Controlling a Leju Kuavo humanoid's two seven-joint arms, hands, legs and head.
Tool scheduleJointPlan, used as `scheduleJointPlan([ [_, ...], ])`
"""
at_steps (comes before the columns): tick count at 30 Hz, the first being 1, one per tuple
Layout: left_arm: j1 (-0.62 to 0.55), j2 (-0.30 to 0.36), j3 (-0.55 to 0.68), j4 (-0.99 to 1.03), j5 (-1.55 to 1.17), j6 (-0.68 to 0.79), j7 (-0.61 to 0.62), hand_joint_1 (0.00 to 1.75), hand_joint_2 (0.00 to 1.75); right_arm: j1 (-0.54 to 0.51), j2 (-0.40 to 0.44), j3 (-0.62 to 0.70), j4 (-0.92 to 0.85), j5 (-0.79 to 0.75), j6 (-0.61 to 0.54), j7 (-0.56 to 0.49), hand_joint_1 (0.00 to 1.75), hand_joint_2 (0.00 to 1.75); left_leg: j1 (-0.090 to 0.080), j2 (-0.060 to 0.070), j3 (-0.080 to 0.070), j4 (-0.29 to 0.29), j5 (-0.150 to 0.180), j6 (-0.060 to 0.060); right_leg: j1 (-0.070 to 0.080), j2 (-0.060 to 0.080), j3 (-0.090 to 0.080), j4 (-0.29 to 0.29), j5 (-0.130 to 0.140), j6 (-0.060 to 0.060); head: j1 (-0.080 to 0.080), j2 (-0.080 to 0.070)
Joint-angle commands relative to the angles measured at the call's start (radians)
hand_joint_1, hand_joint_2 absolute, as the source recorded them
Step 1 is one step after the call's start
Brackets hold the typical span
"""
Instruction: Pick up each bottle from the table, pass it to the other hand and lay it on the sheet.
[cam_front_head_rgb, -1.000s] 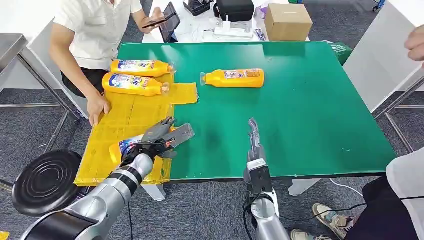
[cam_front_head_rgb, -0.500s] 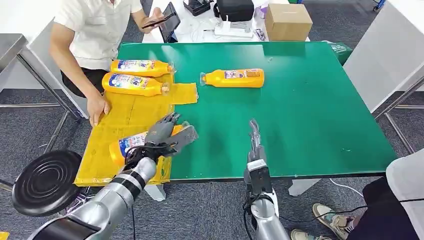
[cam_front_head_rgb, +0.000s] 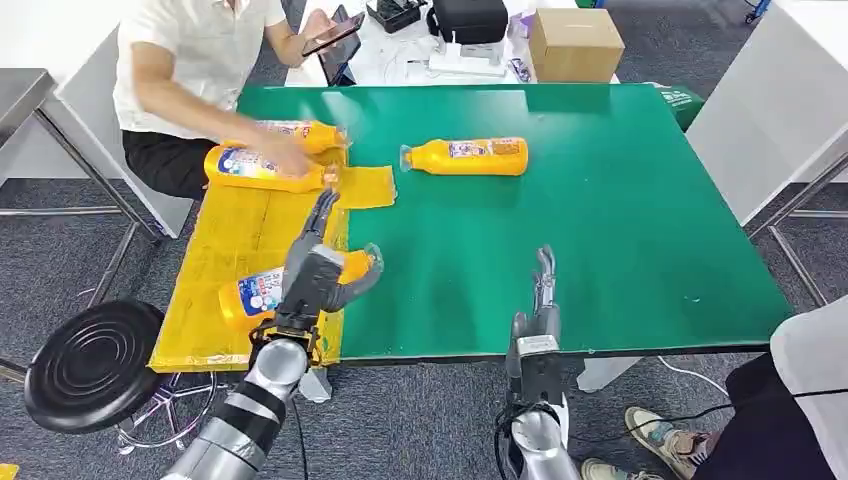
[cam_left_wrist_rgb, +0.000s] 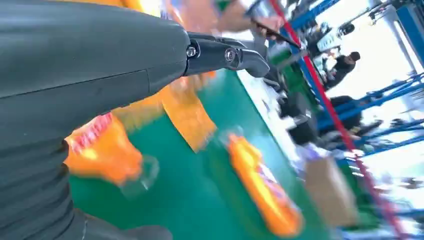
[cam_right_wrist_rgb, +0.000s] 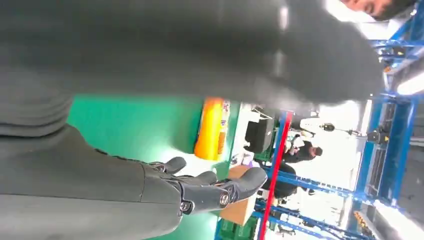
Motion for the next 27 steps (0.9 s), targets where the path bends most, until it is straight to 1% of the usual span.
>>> scheduleJointPlan([
  [1, 0.061, 0.056, -0.086, -0.053, 0.264, 0.011, 0.02, 0.0, 1.75, -0.07, -0.134, 0.042, 0.217, 0.223, -0.101, 0.045, 0.0, 1.75, 0.001, 0.003, 0.004, -0.003, 0.0, -0.001, 0.001, 0.002, 0.004, -0.003, 0.001, -0.002, 0.0, 0.0],
  [3, 0.058, 0.054, -0.096, -0.04, 0.274, 0.019, 0.01, 0.0, 1.75, -0.075, -0.128, 0.012, 0.245, 0.222, -0.089, 0.01, 0.0, 1.75, 0.002, 0.001, 0.005, -0.003, 0.0, -0.001, 0.002, 0.0, 0.006, -0.005, 0.001, -0.002, 0.0, 0.0],
  [7, 0.051, 0.056, -0.098, -0.044, 0.277, 0.02, 0.012, 0.0, 1.75, -0.071, -0.118, 0.01, 0.23, 0.229, -0.085, 0.009, 0.0, 1.75, 0.001, -0.002, 0.001, -0.001, 0.0, -0.001, 0.001, -0.004, 0.002, -0.002, 0.0, -0.002, 0.0, 0.0],
  [8, 0.05, 0.052, -0.106, -0.033, 0.192, 0.118, 0.015, 0.0, 1.75, -0.086, -0.133, 0.01, 0.261, 0.354, -0.18, 0.072, 0.0, 1.75, 0.001, -0.002, 0.001, -0.001, 0.0, -0.001, 0.001, -0.003, 0.001, -0.001, 0.0, -0.001, 0.0, 0.0],
  [9, 0.06, 0.034, -0.103, -0.025, 0.181, 0.129, 0.018, 0.0, 1.75, -0.104, -0.152, -0.029, 0.287, 0.472, -0.217, 0.12, 0.0, 1.75, 0.001, 0.0, 0.002, -0.001, 0.0, -0.002, 0.001, -0.003, 0.002, -0.002, 0.001, -0.002, 0.0, 0.0],
  [11, 0.066, 0.022, -0.109, -0.018, 0.19, 0.11, 0.017, 0.0, 1.75, -0.111, -0.146, -0.196, 0.281, 0.767, -0.217, 0.123, 0.0, 1.75, 0.001, -0.002, 0.002, -0.001, 0.0, -0.001, 0.001, -0.004, 0.003, -0.002, 0.001, -0.002, 0.0, 0.0],
  [14, 0.066, 0.022, -0.109, -0.018, 0.19, 0.11, 0.017, 0.0, 1.75, -0.111, -0.146, -0.196, 0.281, 0.767, -0.217, 0.123, 0.0, 1.75, 0.001, -0.001, 0.002, -0.001, 0.0, -0.001, 0.001, -0.004, 0.003, -0.003, 0.001, -0.002, 0.0, 0.0],
  [15, 0.065, 0.02, -0.115, -0.02, 0.157, 0.145, -0.005, 0.0, 1.75, -0.116, -0.148, -0.25, 0.278, 0.85, -0.217, 0.116, 0.0, 1.75, 0.0, -0.002, 0.002, -0.001, 0.0, -0.001, 0.001, -0.004, 0.003, -0.002, 0.001, -0.002, 0.0, 0.0],
  [16, 0.066, 0.018, -0.116, -0.02, 0.138, 0.163, -0.01, 0.0, 1.75, -0.117, -0.143, -0.277, 0.271, 0.897, -0.217, 0.116, 0.0, 1.75, 0.001, -0.002, 0.002, -0.002, 0.0, -0.001, 0.001, -0.004, 0.003, -0.003, 0.001, -0.002, 0.0, 0.0],
  [17, 0.085, -0.012, -0.092, -0.013, -0.169, 0.388, 0.021, 0.0, 1.75, -0.157, -0.167, -0.297, 0.304, 1.062, -0.217, 0.184, 0.0, 1.75, 0.0, -0.003, 0.002, -0.001, 0.001, -0.001, 0.001, -0.006, 0.003, -0.003, 0.0, -0.002, 0.0, 0.0],
  [19, 0.103, -0.017, -0.088, -0.011, -0.205, 0.358, 0.025, 0.0, 1.75, -0.176, -0.167, -0.276, 0.322, 0.996, -0.217, 0.186, 0.0, 1.75, 0.0, -0.002, 0.001, 0.0, 0.0, -0.001, 0.0, -0.004, 0.002, -0.002, 0.0, -0.001, 0.0, 0.0],
  [21, 0.109, -0.019, -0.09, -0.009, -0.205, 0.357, 0.025, 0.0, 1.75, -0.178, -0.165, -0.273, 0.323, 0.998, -0.217, 0.19, 0.0, 1.75, 0.0, 0.0, 0.002, -0.001, 0.0, -0.001, 0.0, -0.002, 0.003, -0.002, 0.001, -0.002, 0.0, 0.0],
  [23, 0.109, -0.019, -0.09, -0.009, -0.205, 0.357, 0.025, 0.0, 1.75, -0.178, -0.165, -0.273, 0.323, 0.998, -0.217, 0.19, 0.0, 1.75, -0.001, -0.001, 0.001, 0.0, 0.0, -0.001, -0.001, -0.003, 0.002, -0.001, 0.0, -0.001, 0.0, 0.0],
  [24, 0.112, -0.022, -0.089, -0.005, -0.206, 0.351, 0.024, 0.0, 1.75, -0.174, -0.164, -0.265, 0.314, 1.024, -0.217, 0.208, 0.0, 1.75, 0.0, 0.0, 0.002, -0.001, 0.0, -0.002, 0.0, -0.002, 0.003, -0.002, 0.001, -0.002, 0.0, 0.0],
  [27, 0.116, -0.03, -0.091, -0.006, -0.223, 0.317, 0.019, 0.0, 1.75, -0.192, -0.194, -0.19, 0.358, 0.994, -0.217, 0.238, 0.0, 1.75, 0.0, 0.0, 0.002, 0.0, 0.0, -0.002, 0.0, -0.003, 0.003, -0.002, 0.0, -0.003, 0.0, 0.0],
])
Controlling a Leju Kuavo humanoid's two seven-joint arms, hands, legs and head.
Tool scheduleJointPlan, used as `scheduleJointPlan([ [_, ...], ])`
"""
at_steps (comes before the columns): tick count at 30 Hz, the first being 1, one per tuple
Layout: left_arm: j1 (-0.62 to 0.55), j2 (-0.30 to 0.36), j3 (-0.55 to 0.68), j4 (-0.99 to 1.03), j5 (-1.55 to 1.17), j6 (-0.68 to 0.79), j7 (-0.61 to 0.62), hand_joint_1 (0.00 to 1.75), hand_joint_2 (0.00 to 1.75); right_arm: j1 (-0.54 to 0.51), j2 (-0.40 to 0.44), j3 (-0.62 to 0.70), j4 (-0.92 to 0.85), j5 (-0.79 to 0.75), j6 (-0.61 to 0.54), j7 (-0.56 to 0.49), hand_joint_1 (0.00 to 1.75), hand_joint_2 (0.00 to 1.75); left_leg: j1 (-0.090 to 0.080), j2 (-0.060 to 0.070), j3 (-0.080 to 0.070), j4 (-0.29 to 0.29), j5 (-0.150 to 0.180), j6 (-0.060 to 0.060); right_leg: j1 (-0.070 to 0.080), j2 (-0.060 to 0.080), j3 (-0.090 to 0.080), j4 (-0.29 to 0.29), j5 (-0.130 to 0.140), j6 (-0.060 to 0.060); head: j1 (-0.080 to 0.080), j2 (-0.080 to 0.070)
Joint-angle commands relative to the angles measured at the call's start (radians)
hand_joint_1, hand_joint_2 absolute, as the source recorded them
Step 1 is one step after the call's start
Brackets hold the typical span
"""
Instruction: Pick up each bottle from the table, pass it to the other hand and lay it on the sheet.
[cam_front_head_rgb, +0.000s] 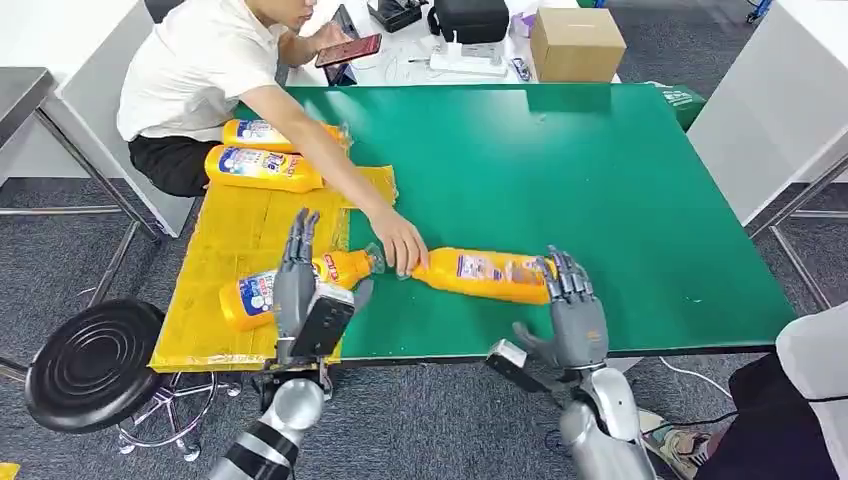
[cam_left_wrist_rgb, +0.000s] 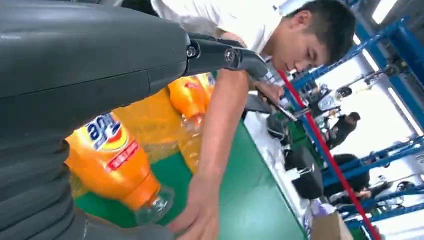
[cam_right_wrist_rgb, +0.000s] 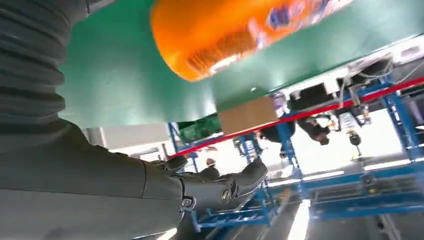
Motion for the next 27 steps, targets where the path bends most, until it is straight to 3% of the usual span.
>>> scheduleJointPlan([
  [1, -0.006, -0.012, -0.011, 0.056, -0.033, -0.039, 0.004, 0.0, 1.75, -0.084, -0.048, 0.061, 0.149, -0.007, -0.007, 0.074, 0.0, 1.75, 0.001, 0.001, 0.002, -0.001, 0.0, -0.002, 0.001, 0.0, 0.002, -0.001, 0.0, -0.002, 0.0, 0.0],
  [4, -0.011, -0.015, 0.014, 0.055, -0.077, -0.043, 0.047, 0.0, 1.75, -0.143, -0.096, 0.137, 0.231, 0.017, 0.019, 0.214, 0.0, 1.75, 0.001, 0.003, 0.002, 0.0, 0.0, -0.001, 0.001, 0.003, 0.002, -0.001, 0.001, -0.002, 0.0, 0.0],
  [7, -0.013, -0.016, 0.022, 0.056, -0.049, -0.103, 0.066, 0.0, 1.75, -0.178, -0.111, 0.161, 0.269, -0.008, 0.056, 0.248, 0.0, 1.75, 0.001, 0.004, 0.002, 0.0, 0.0, -0.001, 0.001, 0.003, 0.001, -0.001, 0.001, -0.002, 0.0, 0.0],
  [9, -0.014, -0.01, 0.0, 0.048, -0.13, -0.075, 0.074, 0.0, 1.75, -0.211, -0.11, 0.17, 0.296, -0.033, 0.107, 0.258, 0.0, 1.75, 0.001, 0.003, 0.002, 0.0, 0.0, -0.002, 0.001, 0.002, 0.002, -0.001, 0.001, -0.002, 0.0, 0.0],
  [17, -0.003, -0.018, -0.078, 0.025, -0.073, -0.249, 0.125, 0.0, 1.75, -0.328, -0.096, 0.212, 0.411, -0.062, 0.183, 0.282, 0.0, 1.75, 0.001, 0.003, 0.001, 0.0, 0.0, -0.001, 0.001, 0.002, 0.001, 0.0, 0.001, -0.001, 0.0, 0.0],
  [27, -0.006, -0.004, -0.12, 0.0, -0.079, -0.262, 0.136, 0.0, 1.75, -0.349, -0.091, 0.229, 0.433, -0.071, 0.227, 0.302, 0.0, 1.75, 0.001, 0.002, 0.002, 0.0, 0.0, -0.002, 0.001, 0.001, 0.002, -0.001, 0.001, -0.002, 0.0, 0.0],
])
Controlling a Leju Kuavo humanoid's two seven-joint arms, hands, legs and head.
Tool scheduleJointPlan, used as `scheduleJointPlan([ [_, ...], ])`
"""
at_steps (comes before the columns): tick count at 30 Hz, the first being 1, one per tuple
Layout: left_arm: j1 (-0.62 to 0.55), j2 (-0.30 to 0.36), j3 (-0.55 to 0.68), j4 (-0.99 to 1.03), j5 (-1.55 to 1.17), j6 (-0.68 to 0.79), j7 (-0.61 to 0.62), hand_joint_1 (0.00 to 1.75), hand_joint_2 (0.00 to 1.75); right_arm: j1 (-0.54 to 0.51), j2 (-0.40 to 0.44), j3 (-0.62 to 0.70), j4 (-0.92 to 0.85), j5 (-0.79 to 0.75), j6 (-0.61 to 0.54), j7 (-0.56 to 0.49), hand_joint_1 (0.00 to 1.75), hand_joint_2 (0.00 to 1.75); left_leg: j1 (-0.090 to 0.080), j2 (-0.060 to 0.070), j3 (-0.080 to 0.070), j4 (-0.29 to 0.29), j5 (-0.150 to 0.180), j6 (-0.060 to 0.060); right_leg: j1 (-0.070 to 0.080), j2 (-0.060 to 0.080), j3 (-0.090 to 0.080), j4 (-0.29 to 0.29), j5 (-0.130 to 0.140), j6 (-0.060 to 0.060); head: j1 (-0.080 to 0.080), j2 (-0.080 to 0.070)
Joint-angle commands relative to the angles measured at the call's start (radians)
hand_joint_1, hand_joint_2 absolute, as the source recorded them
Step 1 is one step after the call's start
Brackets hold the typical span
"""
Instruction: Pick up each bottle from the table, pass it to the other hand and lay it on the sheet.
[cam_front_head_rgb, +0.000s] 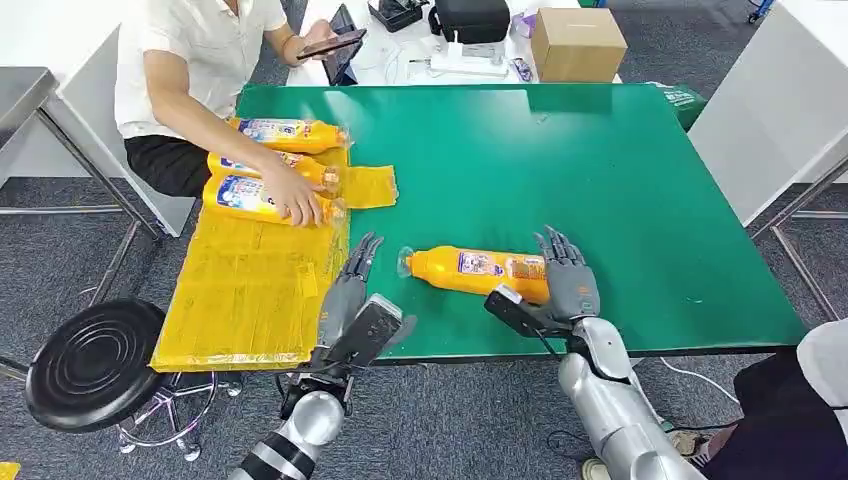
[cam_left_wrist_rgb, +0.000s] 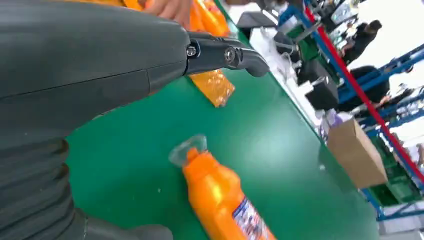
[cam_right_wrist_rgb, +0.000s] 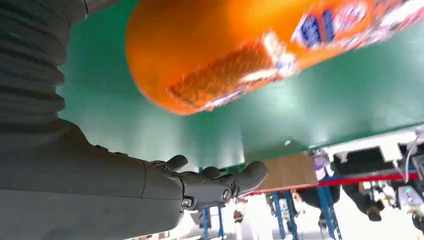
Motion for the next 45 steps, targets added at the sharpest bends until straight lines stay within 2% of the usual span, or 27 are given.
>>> scheduleJointPlan([
  [1, -0.022, 0.031, -0.059, -0.003, -0.015, 0.002, 0.007, 0.0, 1.75, -0.085, -0.004, 0.055, 0.125, -0.005, 0.035, 0.016, 0.0, 1.75, 0.001, 0.002, 0.001, 0.0, 0.0, -0.002, 0.001, 0.001, 0.001, 0.0, 0.0, -0.002, 0.0, 0.0],
  [3, -0.022, 0.031, -0.059, -0.003, -0.015, 0.002, 0.007, 0.0, 1.75, -0.085, -0.004, 0.055, 0.125, -0.005, 0.035, 0.016, 0.0, 1.75, 0.001, 0.003, 0.002, 0.0, -0.001, -0.002, 0.001, 0.002, 0.001, 0.0, 0.0, -0.003, 0.0, 0.0],
  [6, -0.013, 0.034, -0.074, -0.016, -0.029, -0.042, 0.036, 0.0, 1.75, -0.106, -0.018, 0.083, 0.155, 0.009, 0.142, 0.079, 0.0, 1.75, 0.001, 0.002, 0.002, 0.0, 0.0, -0.002, 0.001, 0.001, 0.001, -0.001, 0.0, -0.003, 0.001, 0.0],
  [9, -0.001, 0.032, -0.082, -0.017, 0.041, -0.138, 0.067, 0.0, 1.75, -0.124, -0.018, 0.1, 0.186, 0.011, 0.198, 0.111, 0.0, 1.75, 0.001, 0.003, 0.002, 0.0, -0.001, -0.002, 0.001, 0.003, 0.001, 0.0, 0.0, -0.003, 0.001, 0.0],
  [16, -0.006, 0.037, -0.082, -0.003, 0.101, -0.192, 0.091, 0.0, 1.75, -0.128, -0.011, 0.085, 0.238, -0.011, 0.284, 0.21, 0.0, 1.75, 0.001, 0.002, 0.002, -0.001, 0.0, -0.002, 0.001, 0.0, 0.002, -0.001, 0.0, -0.002, 0.0, 0.0],
  [19, -0.001, 0.036, -0.081, -0.014, 0.135, -0.198, 0.077, 0.0, 1.75, -0.136, -0.013, 0.065, 0.271, -0.045, 0.366, 0.241, 0.0, 1.75, 0.001, 0.001, 0.003, -0.001, 0.0, -0.002, 0.001, 0.0, 0.002, -0.001, 0.0, -0.002, 0.0, 0.0],
  [20, 0.001, 0.036, -0.079, -0.015, 0.15, -0.199, 0.071, 0.0, 1.75, -0.136, -0.022, 0.068, 0.277, -0.05, 0.382, 0.225, 0.16, 1.75, 0.001, 0.001, 0.003, -0.001, 0.0, -0.001, 0.001, 0.0, 0.003, -0.001, 0.0, -0.002, 0.0, 0.0],
  [21, -0.001, 0.038, -0.081, -0.014, 0.163, -0.195, 0.062, 0.0, 1.75, -0.137, -0.035, 0.07, 0.286, -0.062, 0.398, 0.206, 1.55, 1.75, 0.002, 0.001, 0.004, -0.001, 0.001, -0.002, 0.002, -0.001, 0.004, -0.002, 0.001, -0.003, 0.0, 0.0],
  [22, -0.002, 0.038, -0.08, -0.013, 0.169, -0.191, 0.059, 0.0, 1.75, -0.135, -0.043, 0.064, 0.289, -0.074, 0.396, 0.192, 1.75, 1.75, 0.001, -0.001, 0.004, -0.001, 0.001, -0.002, 0.002, -0.002, 0.005, -0.002, 0.0, -0.002, 0.0, 0.0],
  [30, -0.008, 0.036, -0.084, -0.011, 0.2, -0.182, 0.042, 0.0, 1.75, -0.122, -0.043, 0.062, 0.264, -0.098, 0.321, 0.129, 1.75, 1.75, 0.002, 0.0, 0.007, -0.001, 0.0, -0.002, 0.002, -0.002, 0.008, -0.003, 0.001, -0.003, 0.001, 0.0],
  [43, -0.008, 0.033, -0.082, -0.014, 0.228, -0.169, 0.022, 0.0, 1.75, -0.106, -0.034, 0.052, 0.243, -0.137, 0.307, 0.077, 1.75, 1.75, 0.001, 0.0, 0.008, -0.001, 0.0, -0.002, 0.001, -0.001, 0.008, -0.002, 0.001, -0.002, 0.0, 0.0],
  [45, -0.01, 0.032, -0.083, -0.012, 0.239, -0.166, 0.015, 0.0, 1.75, -0.098, -0.028, 0.04, 0.231, -0.169, 0.307, 0.041, 1.75, 1.75, 0.002, 0.0, 0.007, -0.001, 0.001, -0.002, 0.002, -0.001, 0.008, -0.003, 0.001, -0.003, 0.0, 0.0],
])
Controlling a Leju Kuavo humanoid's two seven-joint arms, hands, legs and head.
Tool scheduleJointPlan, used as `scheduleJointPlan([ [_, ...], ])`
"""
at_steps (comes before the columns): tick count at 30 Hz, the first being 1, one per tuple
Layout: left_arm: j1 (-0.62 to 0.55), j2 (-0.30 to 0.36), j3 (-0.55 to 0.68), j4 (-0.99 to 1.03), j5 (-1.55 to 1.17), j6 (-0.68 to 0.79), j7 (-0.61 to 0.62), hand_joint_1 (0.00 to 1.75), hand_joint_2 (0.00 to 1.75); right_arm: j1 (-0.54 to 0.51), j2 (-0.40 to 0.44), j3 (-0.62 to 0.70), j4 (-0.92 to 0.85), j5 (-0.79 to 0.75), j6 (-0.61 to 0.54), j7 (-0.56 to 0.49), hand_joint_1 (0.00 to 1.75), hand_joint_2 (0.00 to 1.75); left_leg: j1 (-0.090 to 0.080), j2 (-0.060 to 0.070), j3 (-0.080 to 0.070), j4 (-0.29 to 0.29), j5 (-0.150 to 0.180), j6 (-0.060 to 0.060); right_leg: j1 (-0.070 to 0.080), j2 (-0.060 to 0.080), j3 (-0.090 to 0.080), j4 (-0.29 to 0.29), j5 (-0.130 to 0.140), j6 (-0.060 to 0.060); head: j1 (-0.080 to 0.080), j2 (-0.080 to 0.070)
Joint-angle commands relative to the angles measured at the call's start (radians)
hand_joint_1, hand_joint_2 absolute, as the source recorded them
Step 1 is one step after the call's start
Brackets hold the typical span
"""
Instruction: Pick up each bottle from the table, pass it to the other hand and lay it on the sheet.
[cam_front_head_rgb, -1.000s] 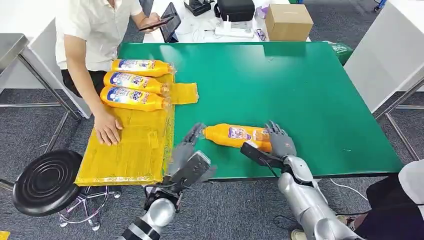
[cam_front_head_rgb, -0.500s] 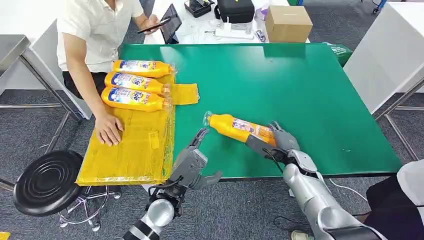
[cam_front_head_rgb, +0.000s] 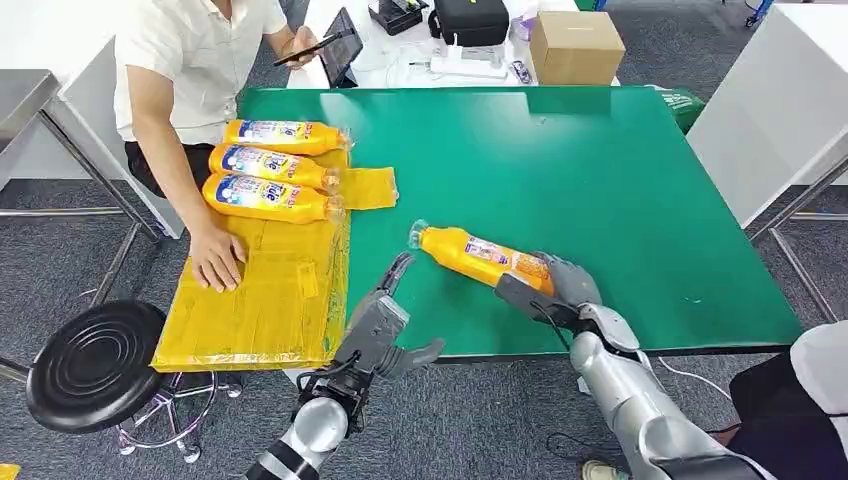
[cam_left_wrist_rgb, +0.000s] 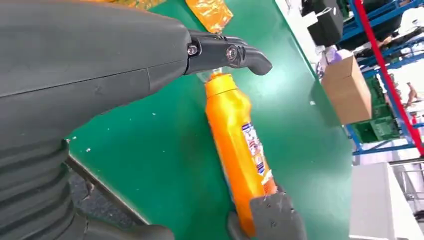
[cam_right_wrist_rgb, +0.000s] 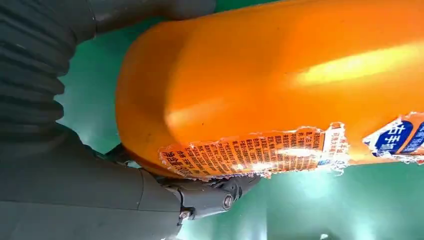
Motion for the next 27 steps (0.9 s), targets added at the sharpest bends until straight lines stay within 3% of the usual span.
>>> scheduleJointPlan([
  [1, -0.029, 0.031, -0.024, 0.019, 0.024, 0.005, -0.011, 0.0, 1.75, 0.031, 0.017, -0.019, 0.036, -0.06, 0.013, -0.061, 1.75, 1.75, 0.001, 0.0, 0.001, -0.001, 0.0, -0.002, 0.002, -0.001, 0.002, -0.001, 0.0, -0.002, 0.0, 0.0],
  [4, -0.034, 0.033, -0.024, 0.02, 0.041, 0.037, -0.048, 0.0, 1.75, 0.049, 0.041, -0.074, 0.011, -0.19, 0.065, -0.172, 1.75, 1.75, 0.002, 0.0, 0.001, -0.001, 0.001, -0.003, 0.003, -0.001, 0.002, -0.002, 0.001, -0.004, 0.0, 0.0],
  [10, -0.036, 0.036, -0.024, 0.018, 0.042, 0.045, -0.058, 0.0, 1.75, 0.059, 0.047, -0.08, -0.001, -0.217, 0.086, -0.19, 1.75, 1.75, 0.001, 0.001, 0.001, -0.001, 0.0, -0.002, 0.001, 0.0, 0.0, -0.001, 0.0, -0.002, 0.0, 0.0],
  [13, -0.028, 0.034, -0.012, 0.007, 0.02, 0.146, -0.151, 0.0, 1.75, 0.08, 0.069, -0.131, -0.043, -0.343, 0.136, -0.275, 1.75, 1.75, 0.002, 0.002, 0.0, -0.001, 0.0, -0.002, 0.002, 0.0, 0.0, -0.001, 0.001, -0.003, 0.0, 0.0],
  [16, -0.011, 0.035, 0.035, -0.017, 0.229, 0.053, -0.149, 0.0, 1.75, 0.132, 0.101, -0.162, -0.136, -0.45, 0.135, -0.318, 1.75, 1.75, 0.001, 0.002, 0.0, -0.001, 0.0, -0.002, 0.001, 0.0, 0.0, -0.001, 0.0, -0.002, 0.0, 0.0],
  [20, 0.036, 0.079, 0.074, -0.101, 0.418, 0.053, -0.27, 0.0, 1.75, 0.193, 0.116, -0.16, -0.283, -0.632, 0.228, -0.437, 1.75, 1.75, 0.001, 0.005, -0.001, -0.001, -0.001, -0.003, 0.001, 0.004, -0.001, 0.0, 0.001, -0.003, 0.0, 0.0],
  [23, 0.098, 0.129, 0.127, -0.154, 0.569, -0.02, -0.24, 0.0, 1.75, 0.283, 0.112, -0.148, -0.429, -0.755, 0.332, -0.47, 1.75, 1.75, 0.001, 0.004, -0.001, -0.002, -0.001, -0.003, 0.002, 0.003, -0.001, -0.001, 0.0, -0.003, 0.0, 0.0],
  [27, 0.12, 0.141, 0.166, -0.117, 0.704, -0.125, -0.21, 0.0, 1.75, 0.324, 0.125, -0.104, -0.494, -0.79, 0.356, -0.474, 1.75, 1.75, 0.001, 0.002, -0.001, -0.002, -0.001, -0.002, 0.001, 0.002, -0.002, 0.0, 0.0, -0.002, 0.0, 0.0],
])
